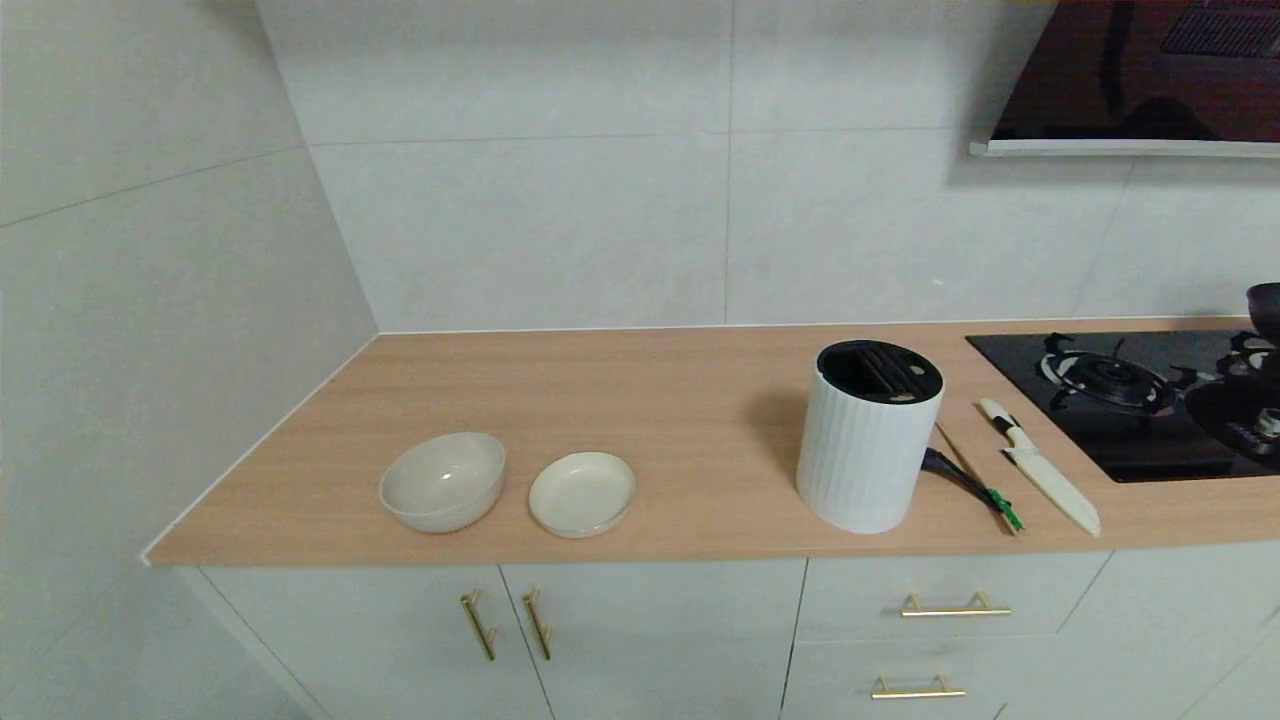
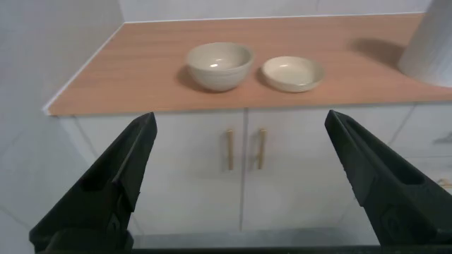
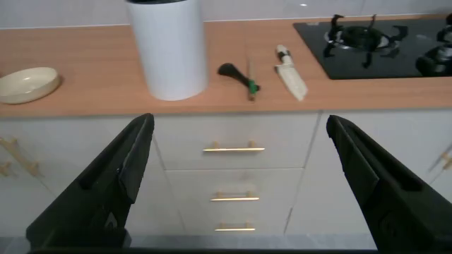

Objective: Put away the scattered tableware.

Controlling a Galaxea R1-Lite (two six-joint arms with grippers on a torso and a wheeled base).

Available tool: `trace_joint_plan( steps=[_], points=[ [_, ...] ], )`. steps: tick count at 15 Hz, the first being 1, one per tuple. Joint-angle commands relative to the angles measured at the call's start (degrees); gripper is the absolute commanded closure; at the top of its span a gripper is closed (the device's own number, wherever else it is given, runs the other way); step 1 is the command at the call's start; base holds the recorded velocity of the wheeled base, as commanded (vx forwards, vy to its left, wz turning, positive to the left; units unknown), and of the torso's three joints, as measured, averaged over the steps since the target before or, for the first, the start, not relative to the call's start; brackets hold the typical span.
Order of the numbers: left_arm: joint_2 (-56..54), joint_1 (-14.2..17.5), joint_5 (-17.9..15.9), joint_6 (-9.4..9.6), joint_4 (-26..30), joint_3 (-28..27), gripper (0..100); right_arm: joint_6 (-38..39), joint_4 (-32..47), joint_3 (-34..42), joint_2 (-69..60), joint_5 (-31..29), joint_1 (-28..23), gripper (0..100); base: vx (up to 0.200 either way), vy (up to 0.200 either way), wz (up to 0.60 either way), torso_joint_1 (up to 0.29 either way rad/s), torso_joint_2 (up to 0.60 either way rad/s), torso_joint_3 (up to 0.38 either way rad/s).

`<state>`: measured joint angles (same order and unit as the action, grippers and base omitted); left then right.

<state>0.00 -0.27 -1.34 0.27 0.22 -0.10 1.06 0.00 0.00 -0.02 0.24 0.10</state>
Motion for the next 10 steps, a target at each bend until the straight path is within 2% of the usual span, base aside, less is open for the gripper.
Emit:
trace_joint_plan(
  steps=[1,10],
  points=[
    [0.0,0.0,-0.07,0.0,0.04,-0.08,0,-0.01,0.0,0.0,0.02,0.02,-0.01,0,0.0,0.2,0.0,-0.002,0.01,-0.007],
    [0.0,0.0,-0.07,0.0,-0.04,0.01,0,-0.01,0.0,0.0,0.02,0.02,-0.01,0,0.0,0.2,0.0,0.002,0.0,0.004]
  ],
)
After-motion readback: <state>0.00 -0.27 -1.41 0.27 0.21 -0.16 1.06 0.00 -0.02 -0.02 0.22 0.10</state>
